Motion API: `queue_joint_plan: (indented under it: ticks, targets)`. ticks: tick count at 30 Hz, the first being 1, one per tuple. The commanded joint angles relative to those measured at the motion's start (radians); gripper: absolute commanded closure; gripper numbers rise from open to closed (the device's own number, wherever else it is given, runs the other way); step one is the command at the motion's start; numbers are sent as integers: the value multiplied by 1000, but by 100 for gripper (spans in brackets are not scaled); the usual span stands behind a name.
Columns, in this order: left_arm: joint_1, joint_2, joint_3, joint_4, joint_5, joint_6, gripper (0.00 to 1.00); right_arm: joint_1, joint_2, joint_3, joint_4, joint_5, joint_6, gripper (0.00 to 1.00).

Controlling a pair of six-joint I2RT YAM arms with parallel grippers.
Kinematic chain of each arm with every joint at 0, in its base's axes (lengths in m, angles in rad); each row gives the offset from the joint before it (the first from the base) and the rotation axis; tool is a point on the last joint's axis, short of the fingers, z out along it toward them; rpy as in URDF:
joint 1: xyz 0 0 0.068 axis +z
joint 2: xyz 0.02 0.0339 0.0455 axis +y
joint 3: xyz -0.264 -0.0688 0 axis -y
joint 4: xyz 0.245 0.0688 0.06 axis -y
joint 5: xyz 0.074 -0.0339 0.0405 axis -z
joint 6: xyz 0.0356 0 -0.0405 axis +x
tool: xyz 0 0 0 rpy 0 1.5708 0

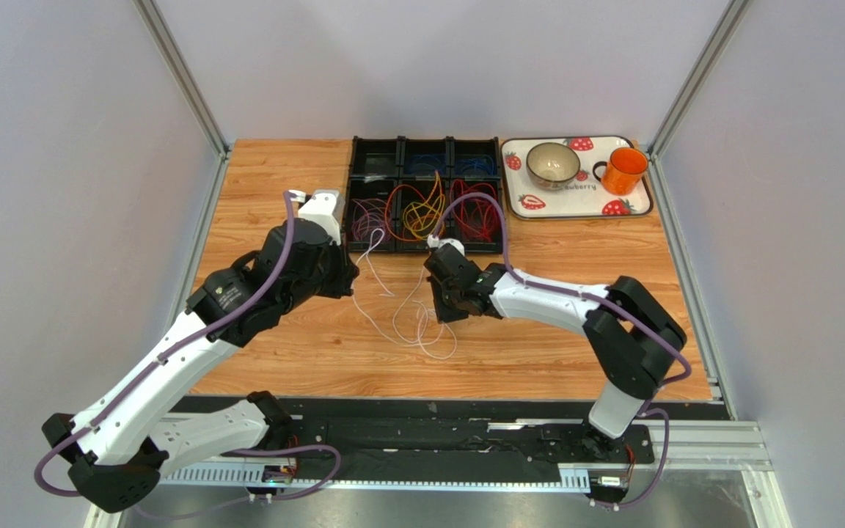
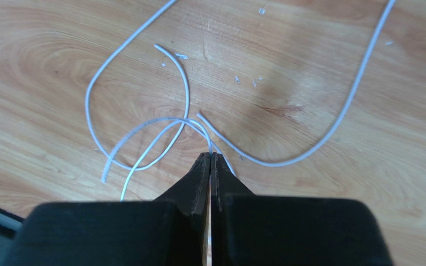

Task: Untangle the cables
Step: Untie the cable.

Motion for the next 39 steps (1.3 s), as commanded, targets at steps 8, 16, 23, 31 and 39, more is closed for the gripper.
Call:
queue_joint_plan:
  ticks: [8, 16, 23, 31, 39]
  targets:
    - [7, -112, 58, -145, -143, 32, 100, -133, -356, 165, -182, 113, -121, 100]
    - [12, -160, 79, -196, -197, 33, 100, -329, -513, 202, -205, 45, -114, 100]
    - [13, -139, 96, -162, -173, 40, 100, -337, -544, 226, -170, -101, -97, 100]
    - [13, 44, 148, 14, 4, 64, 100, -328, -462, 275, -73, -278, -58, 100]
    - [55, 359, 476, 63, 91, 144, 100, -328, -256, 554, -105, -367, -32, 100]
